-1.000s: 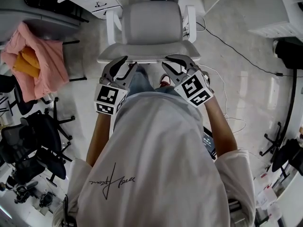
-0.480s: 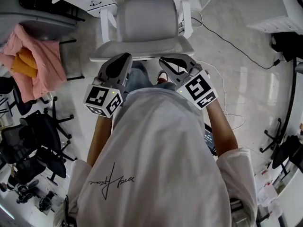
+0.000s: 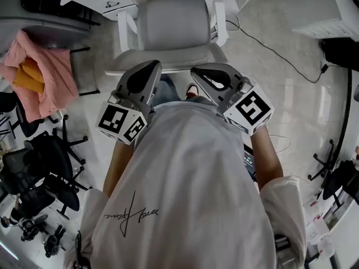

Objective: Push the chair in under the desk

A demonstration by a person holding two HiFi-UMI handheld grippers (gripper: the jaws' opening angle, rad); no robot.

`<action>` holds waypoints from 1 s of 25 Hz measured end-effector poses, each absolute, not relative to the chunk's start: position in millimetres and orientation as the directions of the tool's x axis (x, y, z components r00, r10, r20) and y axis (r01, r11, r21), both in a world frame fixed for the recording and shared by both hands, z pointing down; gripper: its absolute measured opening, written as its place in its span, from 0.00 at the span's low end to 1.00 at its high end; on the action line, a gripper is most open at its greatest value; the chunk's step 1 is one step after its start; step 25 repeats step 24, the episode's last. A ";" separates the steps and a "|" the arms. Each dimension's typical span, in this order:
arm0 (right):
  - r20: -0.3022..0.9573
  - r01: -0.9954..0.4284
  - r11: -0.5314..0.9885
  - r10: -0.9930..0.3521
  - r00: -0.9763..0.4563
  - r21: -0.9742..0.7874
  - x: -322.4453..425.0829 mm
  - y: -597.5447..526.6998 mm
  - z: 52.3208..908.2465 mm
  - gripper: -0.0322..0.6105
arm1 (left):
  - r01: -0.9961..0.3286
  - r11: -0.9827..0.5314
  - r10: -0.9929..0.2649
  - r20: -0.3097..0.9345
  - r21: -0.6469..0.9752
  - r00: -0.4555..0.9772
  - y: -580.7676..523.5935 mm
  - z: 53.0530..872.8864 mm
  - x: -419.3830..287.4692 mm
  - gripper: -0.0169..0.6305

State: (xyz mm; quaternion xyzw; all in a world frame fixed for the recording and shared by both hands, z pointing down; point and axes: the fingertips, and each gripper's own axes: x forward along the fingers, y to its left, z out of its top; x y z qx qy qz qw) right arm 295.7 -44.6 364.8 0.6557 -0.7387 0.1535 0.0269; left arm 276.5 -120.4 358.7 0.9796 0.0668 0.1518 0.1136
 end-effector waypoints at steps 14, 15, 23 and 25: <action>0.222 -0.977 0.094 -0.965 -0.136 -0.190 289.7 -40.7 354.4 0.09 | 0.120 -0.967 0.181 0.276 0.223 0.944 -118.7 346.6 273.0 0.03; 0.221 -0.977 0.092 -0.966 -0.135 -0.193 289.5 -40.3 354.2 0.09 | 0.121 -0.967 0.181 0.277 0.222 0.943 -118.6 346.7 272.3 0.03; 0.226 -0.977 0.078 -0.966 -0.123 -0.198 284.4 -40.6 358.4 0.09 | 0.130 -0.967 0.190 0.276 0.221 0.942 -118.7 350.6 265.6 0.03; 0.226 -0.977 0.080 -0.966 -0.125 -0.200 283.2 -41.9 358.8 0.09 | 0.129 -0.967 0.188 0.276 0.220 0.942 -120.0 351.1 264.4 0.03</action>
